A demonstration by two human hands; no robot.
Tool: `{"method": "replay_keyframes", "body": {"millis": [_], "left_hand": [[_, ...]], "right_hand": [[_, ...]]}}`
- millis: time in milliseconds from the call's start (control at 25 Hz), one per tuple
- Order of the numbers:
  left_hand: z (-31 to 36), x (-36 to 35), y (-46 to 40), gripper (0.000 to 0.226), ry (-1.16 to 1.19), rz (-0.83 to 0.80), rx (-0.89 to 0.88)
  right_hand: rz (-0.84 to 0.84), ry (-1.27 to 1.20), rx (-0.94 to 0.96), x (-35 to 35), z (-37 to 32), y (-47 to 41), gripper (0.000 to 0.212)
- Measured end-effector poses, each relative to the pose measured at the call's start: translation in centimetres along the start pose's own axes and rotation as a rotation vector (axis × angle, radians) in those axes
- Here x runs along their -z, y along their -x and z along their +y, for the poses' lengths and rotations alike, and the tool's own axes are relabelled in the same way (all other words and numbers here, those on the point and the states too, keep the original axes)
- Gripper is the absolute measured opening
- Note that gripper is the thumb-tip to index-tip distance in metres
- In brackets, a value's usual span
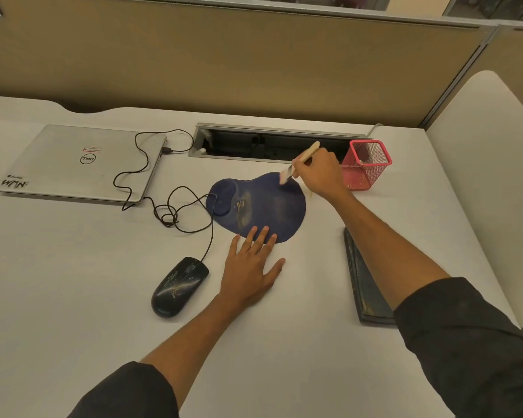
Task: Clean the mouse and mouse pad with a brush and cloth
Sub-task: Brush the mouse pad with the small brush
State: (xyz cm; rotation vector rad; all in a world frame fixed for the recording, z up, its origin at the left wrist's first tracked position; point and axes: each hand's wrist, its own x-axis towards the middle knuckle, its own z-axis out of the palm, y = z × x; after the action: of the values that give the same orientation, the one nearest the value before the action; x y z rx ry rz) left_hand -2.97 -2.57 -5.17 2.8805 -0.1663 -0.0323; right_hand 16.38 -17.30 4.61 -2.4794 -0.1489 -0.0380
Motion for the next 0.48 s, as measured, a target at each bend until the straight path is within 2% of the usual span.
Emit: {"method": "replay_keyframes", "body": {"millis": [80, 160, 280, 360, 440, 480], "left_hand": [[0.0, 0.0, 0.0, 0.066, -0.005, 0.006, -0.002], [-0.1, 0.0, 0.0, 0.067, -0.004, -0.003, 0.004], [0.0, 0.0, 0.0, 0.068, 0.005, -0.008, 0.0], [0.1, 0.1, 0.1, 0.067, 0.026, 0.045, -0.001], [0.2, 0.2, 0.3, 0.063, 0.052, 0.122, 0.016], [0.2, 0.2, 0.3, 0.062, 0.044, 0.123, 0.024]], "right_hand": [[-0.074, 0.078, -0.035, -0.7, 0.1, 0.5, 0.027], [-0.099, 0.255, -0.077, -0.3, 0.6, 1.4, 0.027], [-0.052, 0.555, 0.012, 1.0, 0.6, 1.8, 0.031], [-0.009, 0.417, 0.123, 0.6, -0.3, 2.2, 0.024], [-0.087, 0.139, 0.151, -0.5, -1.4, 3.7, 0.023], [-0.14, 0.097, 0.156, -1.2, -1.4, 4.6, 0.024]]}}
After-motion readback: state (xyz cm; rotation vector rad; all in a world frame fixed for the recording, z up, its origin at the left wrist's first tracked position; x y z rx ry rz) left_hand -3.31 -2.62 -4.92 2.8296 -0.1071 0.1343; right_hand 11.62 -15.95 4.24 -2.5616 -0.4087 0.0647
